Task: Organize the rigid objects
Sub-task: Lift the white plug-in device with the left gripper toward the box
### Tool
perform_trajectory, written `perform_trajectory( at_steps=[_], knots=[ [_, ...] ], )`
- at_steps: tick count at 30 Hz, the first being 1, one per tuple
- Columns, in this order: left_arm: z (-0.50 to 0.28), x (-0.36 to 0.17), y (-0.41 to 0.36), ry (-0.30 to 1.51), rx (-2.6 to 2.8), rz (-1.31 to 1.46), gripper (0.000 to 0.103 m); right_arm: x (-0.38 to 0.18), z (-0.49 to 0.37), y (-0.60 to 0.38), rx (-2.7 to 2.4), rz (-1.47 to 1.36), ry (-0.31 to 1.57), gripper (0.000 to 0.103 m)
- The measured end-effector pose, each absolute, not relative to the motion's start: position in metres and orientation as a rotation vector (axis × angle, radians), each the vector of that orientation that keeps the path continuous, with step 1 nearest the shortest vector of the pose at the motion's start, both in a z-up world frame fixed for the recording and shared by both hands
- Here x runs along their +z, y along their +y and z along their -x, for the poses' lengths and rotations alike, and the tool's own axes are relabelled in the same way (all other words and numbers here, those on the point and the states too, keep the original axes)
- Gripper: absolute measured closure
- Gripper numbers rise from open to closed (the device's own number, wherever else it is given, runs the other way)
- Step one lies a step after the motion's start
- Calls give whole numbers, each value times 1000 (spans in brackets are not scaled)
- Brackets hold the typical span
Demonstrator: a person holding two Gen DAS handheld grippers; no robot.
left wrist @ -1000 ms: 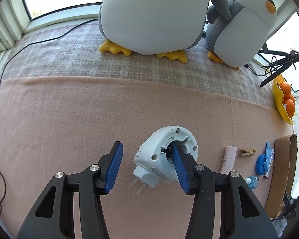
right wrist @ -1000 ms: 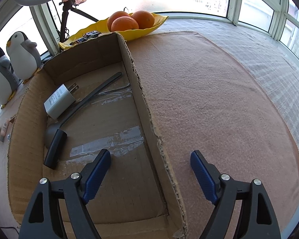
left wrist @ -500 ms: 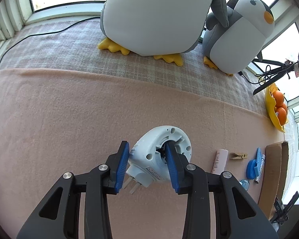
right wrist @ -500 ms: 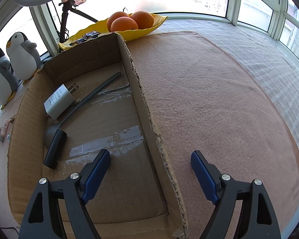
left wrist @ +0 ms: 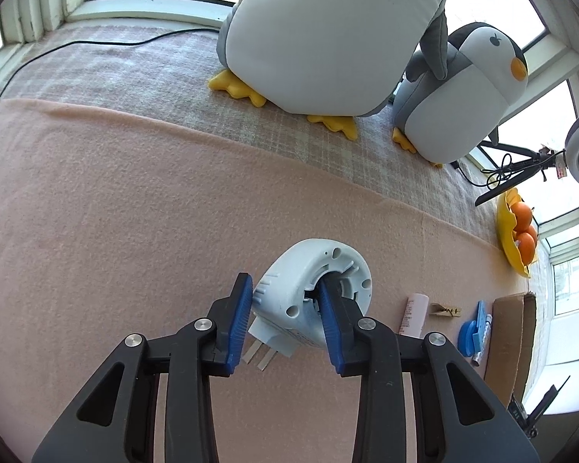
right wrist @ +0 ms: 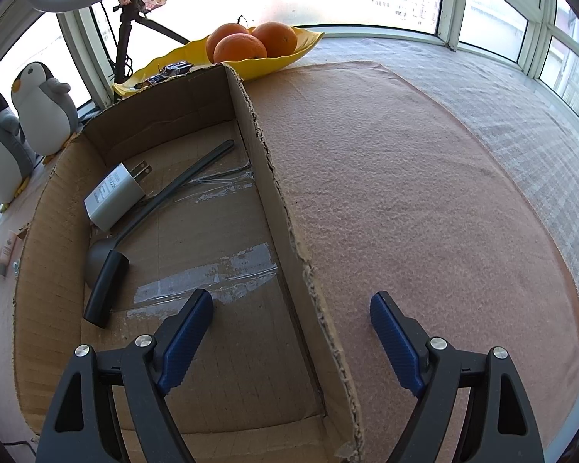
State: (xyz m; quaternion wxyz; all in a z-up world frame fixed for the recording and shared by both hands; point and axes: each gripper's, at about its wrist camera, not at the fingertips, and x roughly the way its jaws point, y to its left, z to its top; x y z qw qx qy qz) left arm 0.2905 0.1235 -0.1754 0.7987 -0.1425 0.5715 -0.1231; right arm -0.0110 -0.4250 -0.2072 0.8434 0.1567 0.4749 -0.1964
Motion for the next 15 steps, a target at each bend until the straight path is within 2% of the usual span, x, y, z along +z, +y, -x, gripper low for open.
perform_trajectory(
  at_steps=[9,15],
  knots=[
    [-277,-175,134,1183,-296,387,72,-207,11,-425,-420,-323,1003,21],
    [-258,-155,129,1134,-335,410,72,-207,12,-425,-421,-324,1002,21]
  ],
)
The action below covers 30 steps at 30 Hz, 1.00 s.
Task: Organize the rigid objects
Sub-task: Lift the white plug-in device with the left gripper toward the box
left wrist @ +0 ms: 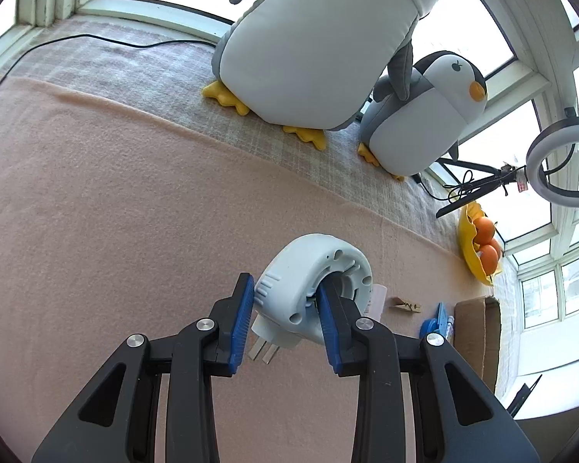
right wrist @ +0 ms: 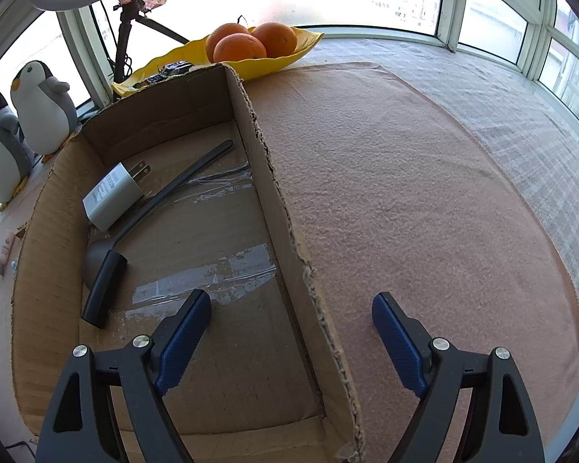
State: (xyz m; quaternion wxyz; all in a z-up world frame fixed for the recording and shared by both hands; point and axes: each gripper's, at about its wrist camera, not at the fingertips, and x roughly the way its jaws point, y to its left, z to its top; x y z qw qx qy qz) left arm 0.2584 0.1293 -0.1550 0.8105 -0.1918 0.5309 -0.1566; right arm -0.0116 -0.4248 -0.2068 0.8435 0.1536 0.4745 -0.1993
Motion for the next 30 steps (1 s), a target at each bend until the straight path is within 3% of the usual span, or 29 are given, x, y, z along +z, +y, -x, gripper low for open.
perform_trajectory(
  at_steps=[12,30],
  knots=[
    [-212,-112,74,1081,-475,305,72,-206,12,-422,-419,-327,997,21],
    [-182,-87,-54,1082,-720,119,72,-208,12,-417,-402,-334,985,21]
  ],
)
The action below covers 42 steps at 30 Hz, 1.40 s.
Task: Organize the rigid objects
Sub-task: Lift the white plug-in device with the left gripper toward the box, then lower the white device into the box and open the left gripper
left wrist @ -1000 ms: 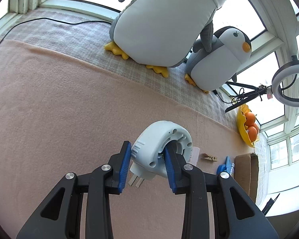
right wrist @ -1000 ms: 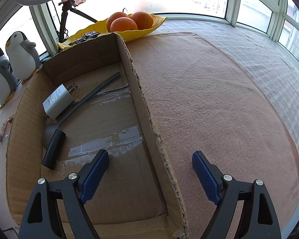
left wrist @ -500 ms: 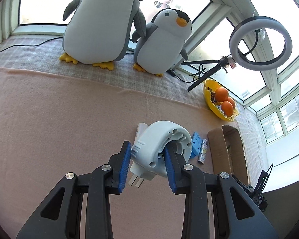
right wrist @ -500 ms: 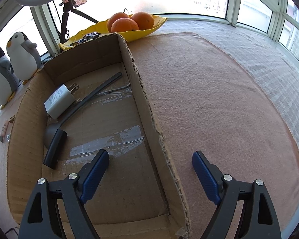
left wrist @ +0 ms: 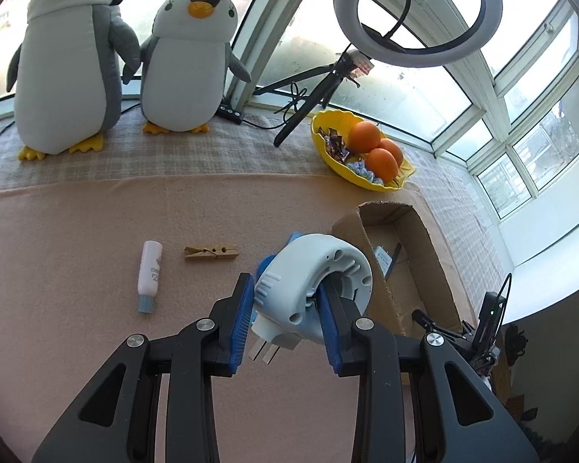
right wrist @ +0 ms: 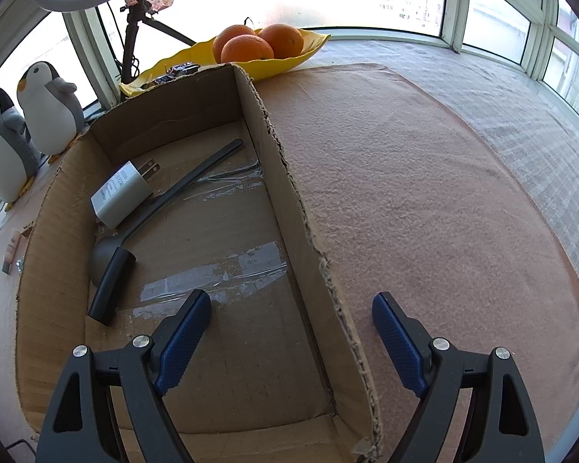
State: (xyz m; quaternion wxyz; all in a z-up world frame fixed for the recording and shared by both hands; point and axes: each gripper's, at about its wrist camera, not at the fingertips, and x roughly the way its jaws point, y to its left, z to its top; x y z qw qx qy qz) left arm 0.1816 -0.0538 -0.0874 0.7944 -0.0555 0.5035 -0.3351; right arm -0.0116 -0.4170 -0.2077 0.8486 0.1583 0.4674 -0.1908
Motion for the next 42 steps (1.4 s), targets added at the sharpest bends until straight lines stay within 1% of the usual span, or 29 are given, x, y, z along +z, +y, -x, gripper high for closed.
perform_trajectory(
  at_steps=[14,23,32,42],
  knots=[
    [-155,-96,-193,1105,-888,-45,72,-208,13,-418,-390,-341,981,20],
    [-138,-110,-256,1123,-942,-155,72,-208,13,-417,-390,-342,981,20],
    [-119,-127,-297,1128,-949,-263,72,-208,13,-417,-389,-343,982,20],
    [-112,-145,-320,1132,-931,-350,71,-208,13,-417,-389,-343,982,20]
  ],
)
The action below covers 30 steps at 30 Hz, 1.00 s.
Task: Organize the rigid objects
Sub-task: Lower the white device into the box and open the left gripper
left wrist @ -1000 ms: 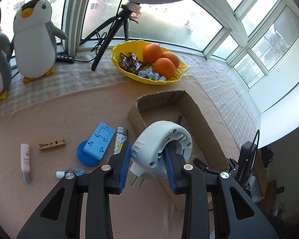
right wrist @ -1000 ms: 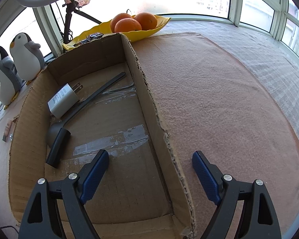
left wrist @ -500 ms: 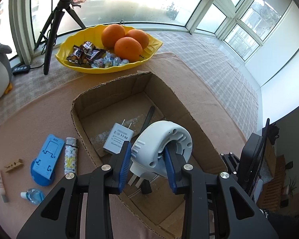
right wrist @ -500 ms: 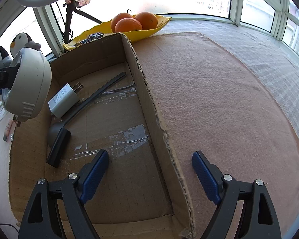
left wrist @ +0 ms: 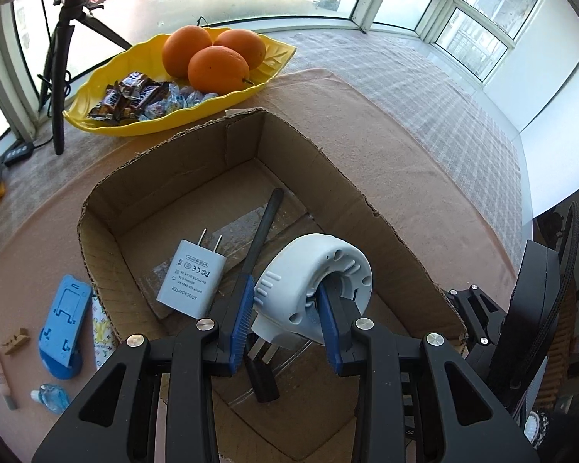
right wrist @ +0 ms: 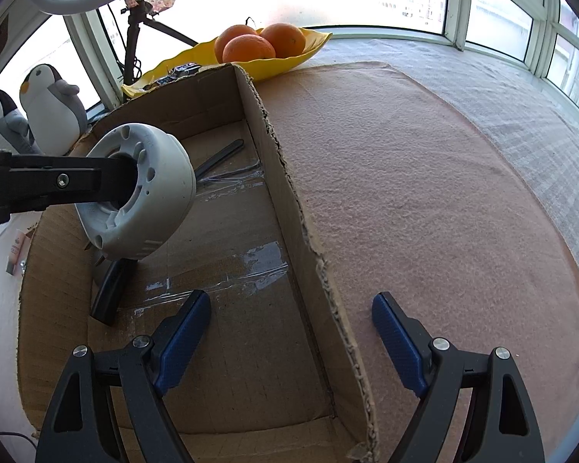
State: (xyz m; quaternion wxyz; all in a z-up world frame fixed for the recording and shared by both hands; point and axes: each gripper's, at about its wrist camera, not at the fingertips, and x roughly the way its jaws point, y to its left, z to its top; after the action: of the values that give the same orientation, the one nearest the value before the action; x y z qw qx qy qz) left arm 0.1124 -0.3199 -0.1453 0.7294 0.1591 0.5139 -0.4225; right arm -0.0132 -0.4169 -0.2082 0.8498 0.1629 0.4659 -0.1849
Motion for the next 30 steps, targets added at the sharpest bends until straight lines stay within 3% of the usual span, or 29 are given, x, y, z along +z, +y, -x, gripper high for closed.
perform_trajectory(
  at_steps=[14,18,30],
  knots=[
    [-113,-146,-323,1131,-938,-336,68,-208,13,-417,-390,-345,981,20],
    [-115,-141,-321,1118,-940,-323,49,-208,12,-417,-390,-345,983,20],
    [-114,-140,-321,1115,-938,-324,49,-208,9,-416,-389,-345,983,20]
  ],
)
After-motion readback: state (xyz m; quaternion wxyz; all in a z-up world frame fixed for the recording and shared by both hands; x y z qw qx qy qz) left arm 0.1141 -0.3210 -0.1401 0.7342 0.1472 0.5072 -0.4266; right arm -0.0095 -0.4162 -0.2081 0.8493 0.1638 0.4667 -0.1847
